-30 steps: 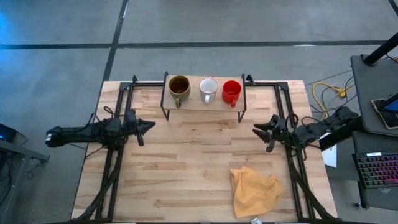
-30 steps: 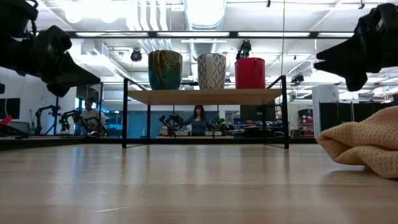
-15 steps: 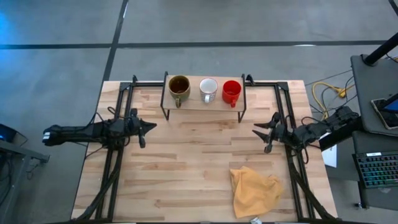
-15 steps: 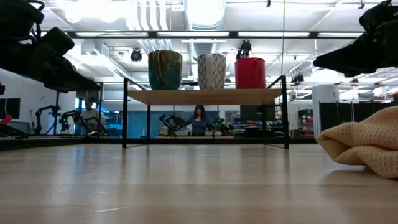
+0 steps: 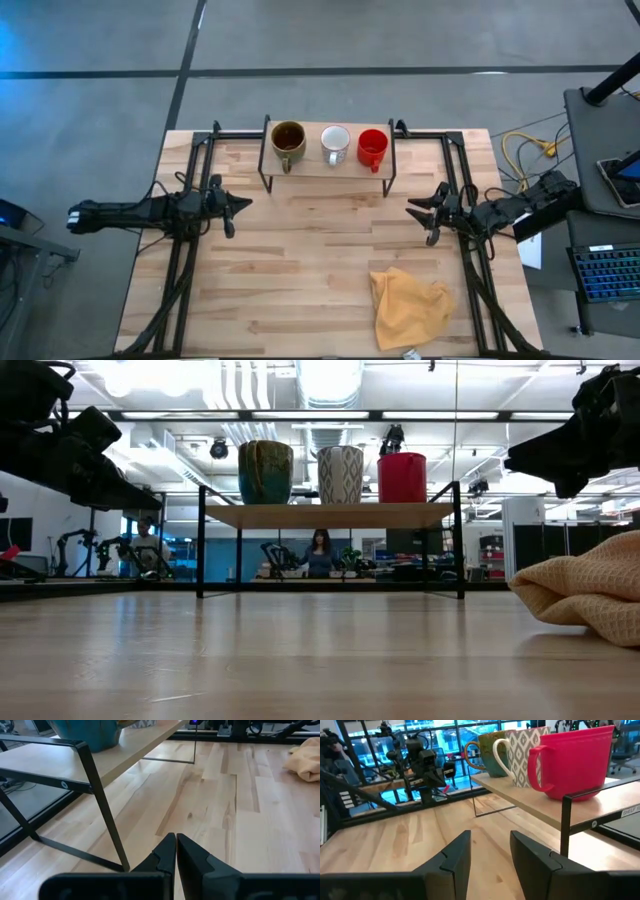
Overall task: Stack small to large cups/mugs on shelf
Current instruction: Return to Home Position
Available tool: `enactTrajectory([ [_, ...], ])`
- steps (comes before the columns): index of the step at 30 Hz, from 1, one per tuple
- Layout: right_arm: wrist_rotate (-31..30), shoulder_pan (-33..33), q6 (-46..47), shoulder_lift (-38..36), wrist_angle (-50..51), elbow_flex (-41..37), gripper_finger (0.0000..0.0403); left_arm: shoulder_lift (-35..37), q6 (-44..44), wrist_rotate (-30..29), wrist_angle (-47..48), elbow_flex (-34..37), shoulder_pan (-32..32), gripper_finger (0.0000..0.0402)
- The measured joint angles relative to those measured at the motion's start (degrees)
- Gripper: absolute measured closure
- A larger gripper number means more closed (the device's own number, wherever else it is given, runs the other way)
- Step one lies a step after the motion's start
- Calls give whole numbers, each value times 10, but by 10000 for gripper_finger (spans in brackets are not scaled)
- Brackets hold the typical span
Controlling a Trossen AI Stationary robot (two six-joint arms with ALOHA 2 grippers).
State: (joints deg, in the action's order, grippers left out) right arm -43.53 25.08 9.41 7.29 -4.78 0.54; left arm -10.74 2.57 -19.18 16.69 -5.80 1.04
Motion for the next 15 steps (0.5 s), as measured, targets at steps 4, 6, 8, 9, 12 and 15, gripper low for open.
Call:
enactTrajectory([
  [4,0,0,0,0,0,0,274,0,0,0,0,0,0,402],
  [6,0,0,0,0,0,0,273,0,0,0,0,0,0,402],
  [8,0,0,0,0,0,0,271,-1,0,0,0,0,0,402],
  [9,0,0,0,0,0,0,270,-1,0,0,0,0,0,402],
  [12,0,0,0,0,0,0,268,0,0,0,0,0,0,402],
  [15,0,0,0,0,0,0,270,0,0,0,0,0,0,402],
])
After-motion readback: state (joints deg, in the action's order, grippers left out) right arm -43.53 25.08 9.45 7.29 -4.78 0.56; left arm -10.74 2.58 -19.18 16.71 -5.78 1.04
